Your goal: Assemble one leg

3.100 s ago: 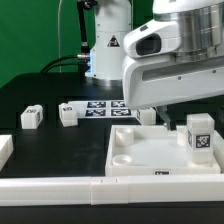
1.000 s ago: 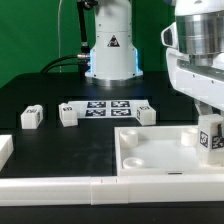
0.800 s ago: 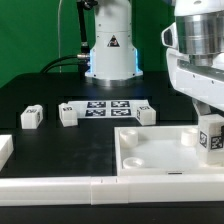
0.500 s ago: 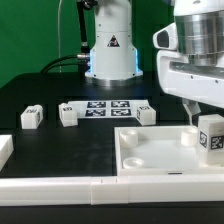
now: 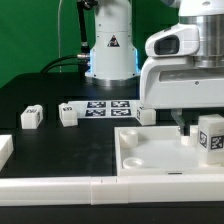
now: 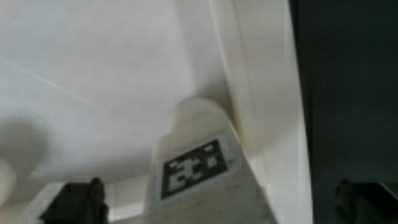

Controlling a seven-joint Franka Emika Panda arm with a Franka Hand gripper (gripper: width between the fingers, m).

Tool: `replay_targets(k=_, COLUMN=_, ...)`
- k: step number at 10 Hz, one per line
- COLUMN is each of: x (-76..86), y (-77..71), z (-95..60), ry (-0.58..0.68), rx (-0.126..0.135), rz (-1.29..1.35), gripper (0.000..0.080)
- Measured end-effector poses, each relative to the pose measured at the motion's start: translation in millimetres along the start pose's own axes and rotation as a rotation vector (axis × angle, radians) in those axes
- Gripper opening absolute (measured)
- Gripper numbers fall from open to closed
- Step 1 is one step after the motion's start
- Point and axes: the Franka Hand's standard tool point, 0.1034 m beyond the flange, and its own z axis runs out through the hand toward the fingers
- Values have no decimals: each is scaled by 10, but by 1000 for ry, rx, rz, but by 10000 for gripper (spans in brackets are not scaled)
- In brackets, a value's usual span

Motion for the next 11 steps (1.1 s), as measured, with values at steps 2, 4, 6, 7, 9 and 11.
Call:
replay_targets(k=2, x=1, y=27, z=15, ry=-7, rx=-12, rz=-179, gripper=648)
replay_targets(k=4, x=-1, y=26, z=18, ry=-7, rx=-10, rz=-201, gripper=518)
replay_targets(k=6, x=-3, y=27, z=19, ry=-8, rx=-10, rz=-202, gripper=379)
replay_targets(k=7, x=-3, y=27, z=19, ry=-8, rx=-10, rz=-202, gripper=288)
replay_targets(k=9, x=-4, y=25, z=19, ry=-7, rx=-10, rz=-157, gripper=288)
replay_targets(k=11, x=3, y=30, z=22, ry=0, rx=-9, rz=-86, gripper=289)
